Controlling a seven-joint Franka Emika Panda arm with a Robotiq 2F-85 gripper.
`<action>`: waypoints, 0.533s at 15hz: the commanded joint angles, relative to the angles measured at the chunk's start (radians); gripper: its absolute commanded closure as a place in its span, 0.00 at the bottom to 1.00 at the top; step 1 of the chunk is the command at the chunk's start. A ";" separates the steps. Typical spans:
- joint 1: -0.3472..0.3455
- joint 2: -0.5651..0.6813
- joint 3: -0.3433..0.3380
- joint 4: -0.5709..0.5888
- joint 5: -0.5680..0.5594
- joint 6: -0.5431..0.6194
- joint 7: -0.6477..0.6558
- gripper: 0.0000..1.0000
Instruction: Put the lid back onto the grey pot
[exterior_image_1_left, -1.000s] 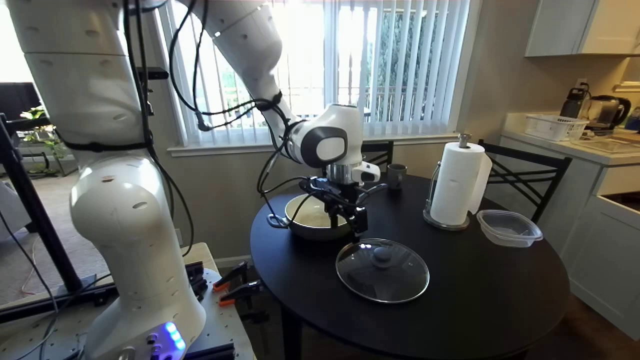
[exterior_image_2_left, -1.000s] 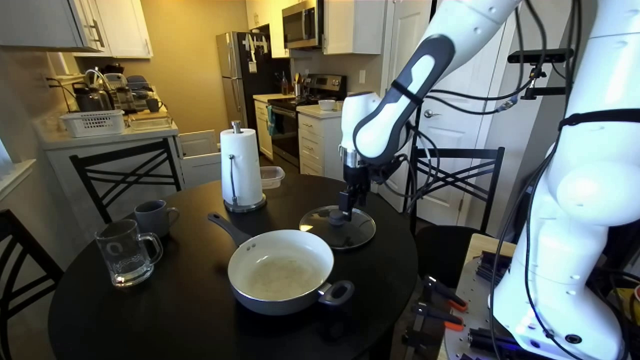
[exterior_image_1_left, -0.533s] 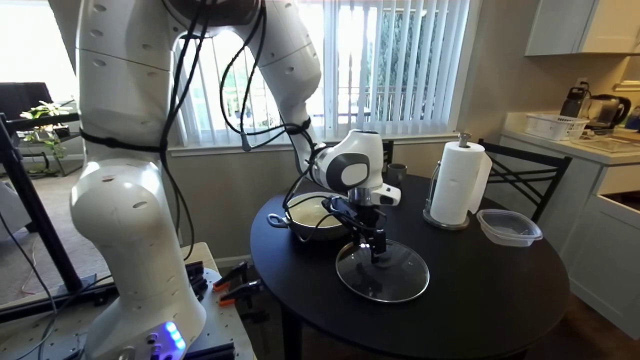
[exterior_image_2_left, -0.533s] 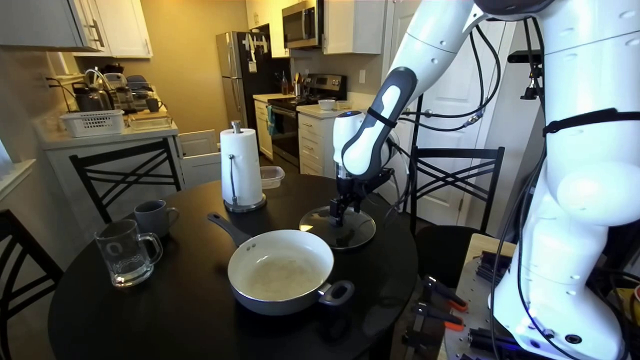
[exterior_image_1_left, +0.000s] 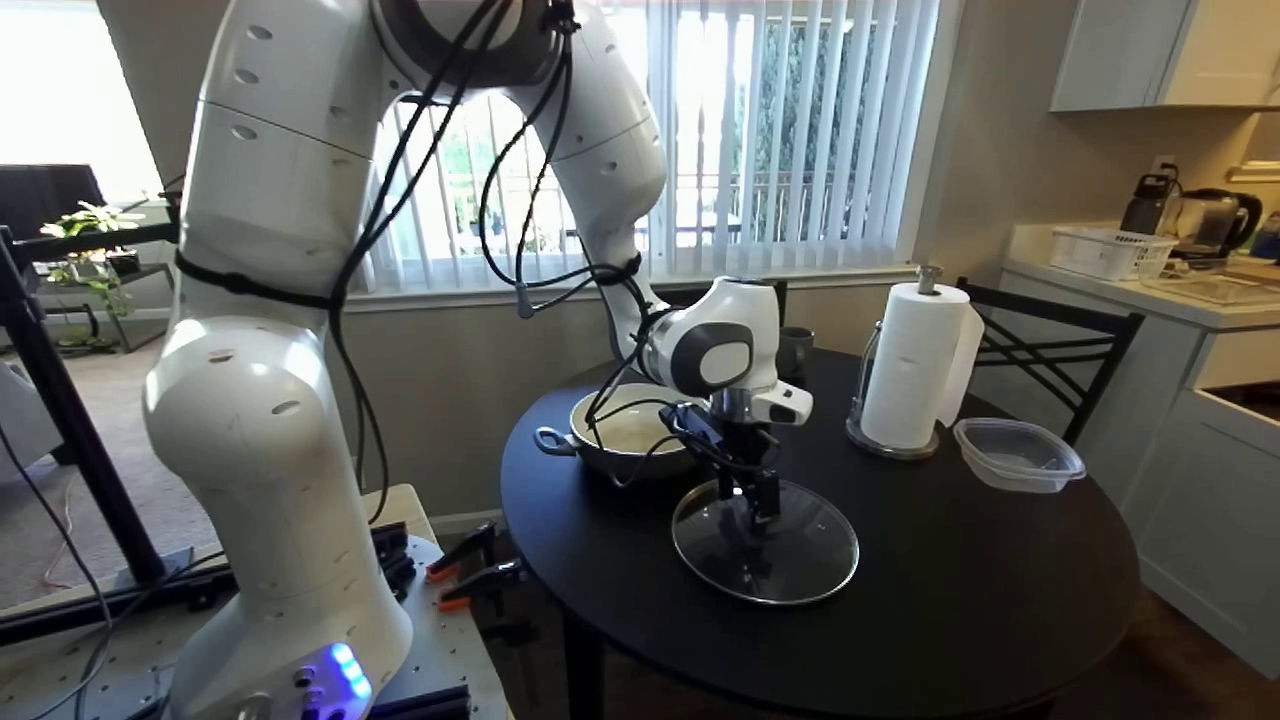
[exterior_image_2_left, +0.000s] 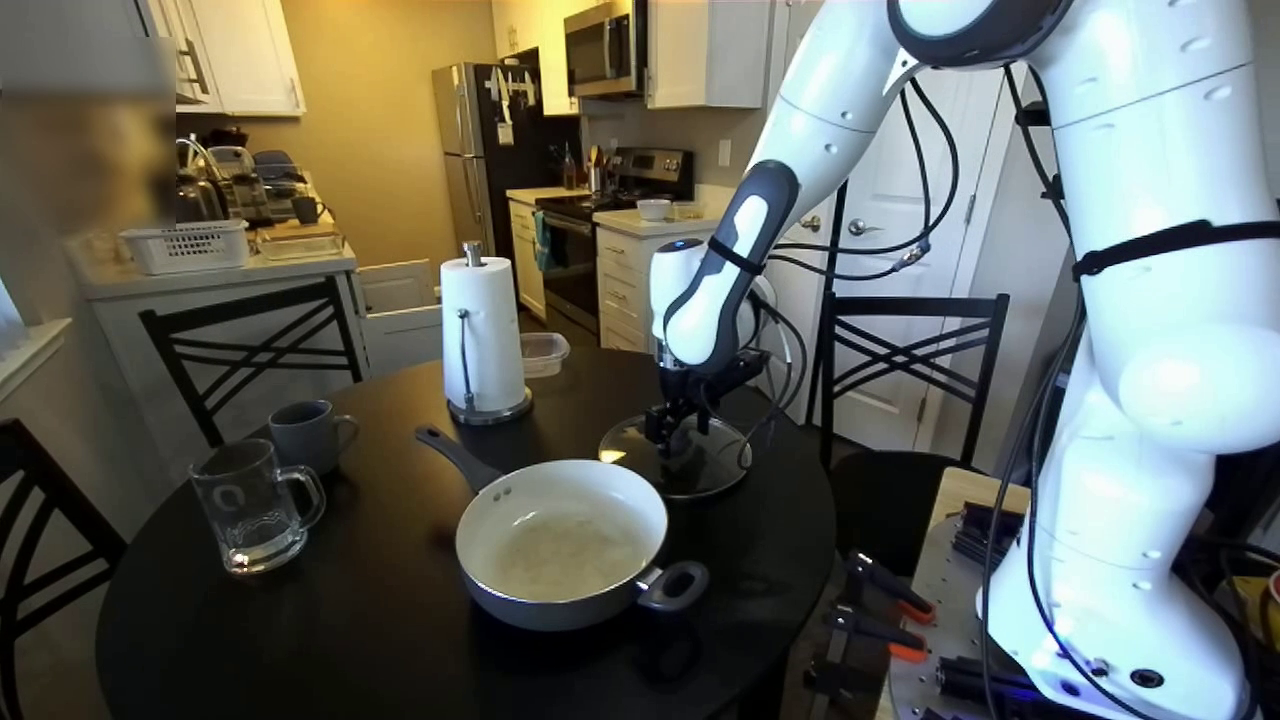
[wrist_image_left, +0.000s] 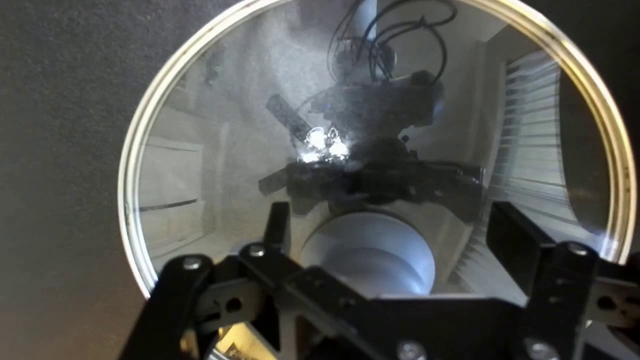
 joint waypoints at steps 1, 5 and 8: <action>0.022 0.012 -0.023 0.012 0.021 0.022 0.051 0.00; 0.025 0.016 -0.056 0.027 0.014 0.017 0.091 0.00; 0.019 0.023 -0.053 0.036 0.031 0.015 0.093 0.00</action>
